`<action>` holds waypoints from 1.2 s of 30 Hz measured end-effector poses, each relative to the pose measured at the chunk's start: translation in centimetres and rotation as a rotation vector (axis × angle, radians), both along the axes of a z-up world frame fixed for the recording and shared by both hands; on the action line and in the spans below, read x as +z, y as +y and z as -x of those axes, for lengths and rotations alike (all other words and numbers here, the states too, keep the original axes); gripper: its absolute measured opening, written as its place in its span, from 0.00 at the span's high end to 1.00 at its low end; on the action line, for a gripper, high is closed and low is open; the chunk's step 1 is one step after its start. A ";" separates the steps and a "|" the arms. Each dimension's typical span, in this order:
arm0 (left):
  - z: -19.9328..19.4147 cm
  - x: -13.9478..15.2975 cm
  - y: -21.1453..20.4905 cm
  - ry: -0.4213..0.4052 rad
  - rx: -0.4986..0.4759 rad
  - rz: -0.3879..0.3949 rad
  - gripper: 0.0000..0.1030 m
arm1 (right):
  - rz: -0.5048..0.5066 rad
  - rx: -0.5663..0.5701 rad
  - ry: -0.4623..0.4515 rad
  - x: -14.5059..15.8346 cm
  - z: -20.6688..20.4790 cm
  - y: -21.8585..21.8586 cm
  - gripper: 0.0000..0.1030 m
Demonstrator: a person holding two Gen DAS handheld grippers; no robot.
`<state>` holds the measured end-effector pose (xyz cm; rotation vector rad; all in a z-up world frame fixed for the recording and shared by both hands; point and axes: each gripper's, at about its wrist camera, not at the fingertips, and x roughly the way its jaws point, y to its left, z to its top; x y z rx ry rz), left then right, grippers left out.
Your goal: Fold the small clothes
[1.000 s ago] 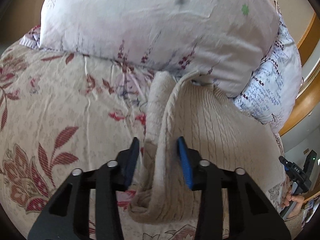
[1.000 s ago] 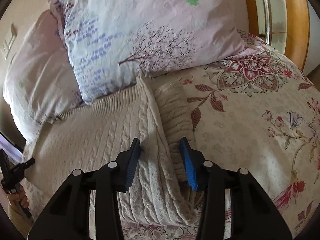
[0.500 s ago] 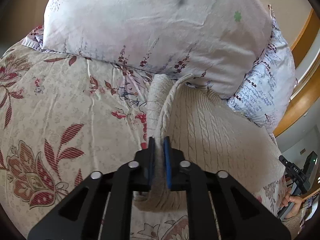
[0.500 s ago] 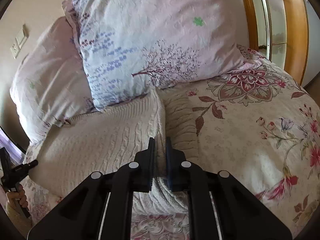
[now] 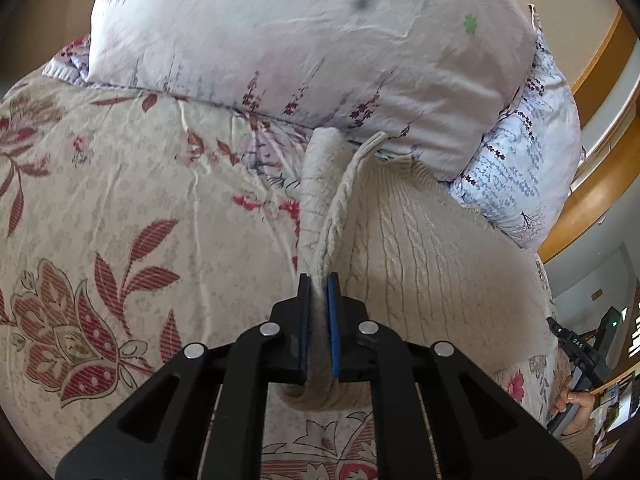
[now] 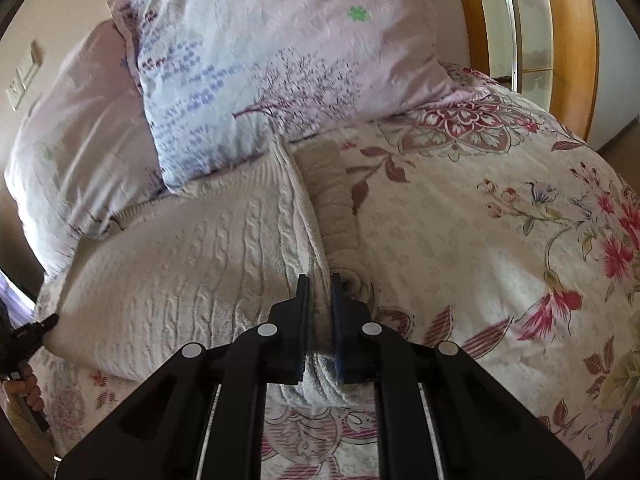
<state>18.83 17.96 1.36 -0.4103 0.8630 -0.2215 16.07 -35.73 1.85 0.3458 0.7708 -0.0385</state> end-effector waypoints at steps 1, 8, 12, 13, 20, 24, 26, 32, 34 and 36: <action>0.0 -0.1 0.0 0.000 0.001 0.000 0.92 | 0.014 0.000 0.009 -0.2 -0.1 0.1 0.90; -0.1 -0.7 0.0 0.004 0.015 0.000 0.85 | 0.045 0.004 0.054 -0.8 -1.1 0.4 0.89; 0.1 -0.2 0.9 -0.010 0.048 0.039 0.47 | -0.003 -0.019 0.055 0.4 -1.0 0.1 0.74; 0.1 0.0 1.4 -0.022 0.059 0.065 0.45 | -0.003 -0.026 0.042 0.7 -0.9 0.1 0.64; -2.3 -0.2 2.4 0.023 0.076 0.188 0.31 | 0.091 0.118 -0.048 3.1 -1.6 5.2 0.43; -3.9 -0.7 1.8 0.043 0.069 0.189 0.31 | 0.075 0.168 -0.024 2.6 -2.7 6.9 0.43; -4.3 -0.6 1.3 0.045 0.060 0.183 0.31 | 0.078 0.181 -0.020 2.4 -2.9 7.4 0.43; -5.3 -0.7 -0.1 0.035 0.031 0.176 0.36 | 0.103 0.207 -0.009 1.8 -3.2 8.4 0.38; -5.7 -1.0 -0.4 0.049 0.021 0.206 0.44 | 0.106 0.208 -0.009 1.6 -3.1 8.5 0.36; -6.0 -1.0 -0.6 0.048 0.033 0.211 0.48 | 0.105 0.208 -0.014 1.5 -3.1 8.7 0.34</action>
